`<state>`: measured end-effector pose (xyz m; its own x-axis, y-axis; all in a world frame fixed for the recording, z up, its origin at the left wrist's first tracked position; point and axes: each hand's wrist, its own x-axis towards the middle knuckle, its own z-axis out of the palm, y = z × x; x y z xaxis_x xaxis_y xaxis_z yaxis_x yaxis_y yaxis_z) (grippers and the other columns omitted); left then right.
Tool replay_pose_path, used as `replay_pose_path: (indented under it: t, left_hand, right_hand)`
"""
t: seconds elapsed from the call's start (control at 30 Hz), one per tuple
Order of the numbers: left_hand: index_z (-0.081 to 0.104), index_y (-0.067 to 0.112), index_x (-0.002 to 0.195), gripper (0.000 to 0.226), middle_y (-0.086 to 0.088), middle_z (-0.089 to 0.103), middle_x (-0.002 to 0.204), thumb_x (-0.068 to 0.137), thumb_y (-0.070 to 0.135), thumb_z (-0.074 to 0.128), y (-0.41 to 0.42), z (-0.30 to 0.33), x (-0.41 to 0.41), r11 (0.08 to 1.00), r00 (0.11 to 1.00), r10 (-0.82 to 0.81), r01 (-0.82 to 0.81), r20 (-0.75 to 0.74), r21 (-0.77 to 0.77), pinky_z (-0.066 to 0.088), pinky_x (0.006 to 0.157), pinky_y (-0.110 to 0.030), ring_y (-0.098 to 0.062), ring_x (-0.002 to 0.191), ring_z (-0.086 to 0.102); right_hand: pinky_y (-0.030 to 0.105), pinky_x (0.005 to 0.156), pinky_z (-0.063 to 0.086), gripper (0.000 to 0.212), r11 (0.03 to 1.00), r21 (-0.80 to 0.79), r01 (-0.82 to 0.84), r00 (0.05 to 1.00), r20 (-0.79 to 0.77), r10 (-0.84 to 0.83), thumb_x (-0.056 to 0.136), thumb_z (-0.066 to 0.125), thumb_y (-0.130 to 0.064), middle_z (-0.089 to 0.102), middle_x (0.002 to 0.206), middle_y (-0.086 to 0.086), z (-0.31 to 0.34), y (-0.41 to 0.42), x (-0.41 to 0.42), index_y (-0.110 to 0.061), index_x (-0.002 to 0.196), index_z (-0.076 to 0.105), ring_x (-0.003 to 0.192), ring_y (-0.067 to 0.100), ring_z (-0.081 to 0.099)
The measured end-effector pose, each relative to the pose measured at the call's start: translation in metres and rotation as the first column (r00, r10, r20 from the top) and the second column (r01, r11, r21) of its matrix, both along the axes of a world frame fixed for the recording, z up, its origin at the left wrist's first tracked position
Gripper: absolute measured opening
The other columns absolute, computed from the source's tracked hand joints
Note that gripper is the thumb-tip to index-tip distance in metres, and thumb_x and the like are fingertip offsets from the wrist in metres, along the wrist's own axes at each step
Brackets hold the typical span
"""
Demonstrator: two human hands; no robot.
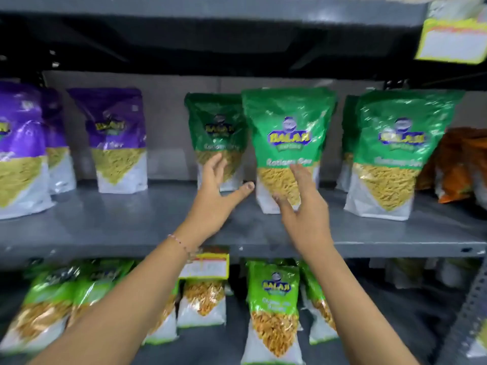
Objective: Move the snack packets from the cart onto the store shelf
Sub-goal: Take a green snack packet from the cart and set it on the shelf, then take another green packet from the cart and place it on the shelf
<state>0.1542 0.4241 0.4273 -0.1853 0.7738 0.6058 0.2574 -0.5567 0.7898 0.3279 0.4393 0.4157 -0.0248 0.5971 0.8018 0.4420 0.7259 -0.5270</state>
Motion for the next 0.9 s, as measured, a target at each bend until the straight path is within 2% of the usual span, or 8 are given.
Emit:
replay_pose_path:
  t: [0.1,0.2,0.3,0.37,0.43,0.57,0.73,0.9]
  left_hand:
    - [0.034,0.019,0.135,0.063,-0.002,0.04,0.15,0.082,0.018,0.068,-0.077,-0.04,-0.045,0.978,0.978,0.189,-0.195,0.083,0.07,0.029,0.115,-0.036,-0.001,0.139,0.033]
    - [0.038,0.015,0.13,0.052,-0.008,0.046,0.143,0.086,-0.001,0.059,-0.148,-0.097,-0.088,0.913,0.911,0.388,-0.401,0.143,0.079,0.03,0.116,-0.034,-0.015,0.14,0.037]
    - [0.047,0.022,0.124,0.044,0.003,0.058,0.128,0.085,0.008,0.058,-0.222,-0.192,-0.13,0.798,0.8,0.596,-0.579,0.071,-0.168,0.04,0.108,-0.034,-0.023,0.131,0.048]
    - [0.055,0.019,0.117,0.035,-0.002,0.066,0.114,0.083,0.015,0.061,-0.274,-0.266,-0.153,0.64,0.733,0.679,-0.617,-0.039,-0.459,0.049,0.098,-0.035,-0.026,0.115,0.061]
    - [0.059,0.019,0.108,0.028,-0.004,0.069,0.108,0.081,0.012,0.065,-0.327,-0.34,-0.164,0.419,0.721,0.672,-0.559,-0.17,-0.715,0.048,0.091,-0.023,-0.025,0.105,0.064]
    - [0.058,0.009,0.122,0.046,-0.009,0.061,0.129,0.079,0.025,0.062,-0.395,-0.44,-0.154,0.13,0.821,0.475,-0.421,-0.317,-0.898,0.038,0.101,-0.025,-0.024,0.122,0.056]
    - [0.055,0.016,0.127,0.042,-0.005,0.059,0.134,0.085,0.017,0.058,-0.405,-0.494,-0.144,0.09,0.867,0.435,-0.311,-0.244,-0.946,0.039,0.105,-0.024,-0.019,0.124,0.054]
    - [0.049,0.024,0.13,0.044,-0.006,0.061,0.133,0.087,0.025,0.054,-0.394,-0.504,-0.15,0.052,0.833,0.501,-0.3,-0.235,-0.952,0.045,0.099,-0.029,-0.025,0.12,0.057]
  right_hand:
    - [0.031,0.116,0.027,0.052,0.946,0.129,-0.297,0.954,0.084,0.288,0.088,0.062,-0.007,0.046,0.146,0.014,-0.036,-0.061,-0.07,-0.002,0.137,0.046,0.14,0.023,0.038]
    - [0.03,0.119,0.024,0.053,0.804,-0.006,-0.595,0.782,0.229,0.58,0.086,0.06,0.002,0.044,0.148,0.015,-0.089,-0.115,-0.139,-0.001,0.137,0.046,0.141,0.023,0.034]
    - [0.019,0.118,0.016,0.057,0.632,-0.321,-0.706,0.532,0.348,0.772,0.082,0.055,0.006,0.045,0.147,0.015,-0.166,-0.152,-0.195,-0.003,0.137,0.046,0.14,0.019,0.035]
    - [0.026,0.113,0.029,0.056,0.548,-0.565,-0.617,0.332,0.444,0.832,0.08,0.054,0.003,0.054,0.14,0.014,-0.22,-0.168,-0.225,-0.012,0.134,0.053,0.131,0.026,0.049]
    - [0.04,0.095,0.051,0.049,0.564,-0.695,-0.445,0.107,0.584,0.804,0.082,0.052,-0.002,0.065,0.124,0.012,-0.272,-0.181,-0.247,-0.025,0.125,0.058,0.113,0.032,0.062]
    - [0.044,0.086,0.054,0.044,0.651,-0.685,-0.327,-0.3,0.728,0.616,0.081,0.051,-0.001,0.065,0.117,0.015,-0.368,-0.182,-0.285,-0.02,0.119,0.063,0.108,0.036,0.064]
    - [0.046,0.102,0.043,0.042,0.745,-0.561,-0.361,-0.552,0.772,0.315,0.091,0.041,-0.007,0.05,0.141,0.012,-0.437,-0.153,-0.319,-0.015,0.132,0.051,0.127,0.036,0.049]
    - [0.052,0.112,0.027,0.067,0.64,-0.671,-0.374,-0.766,0.613,0.195,0.092,0.048,-0.007,0.01,0.162,0.005,-0.469,-0.153,-0.341,-0.029,0.149,0.022,0.146,0.031,0.022]
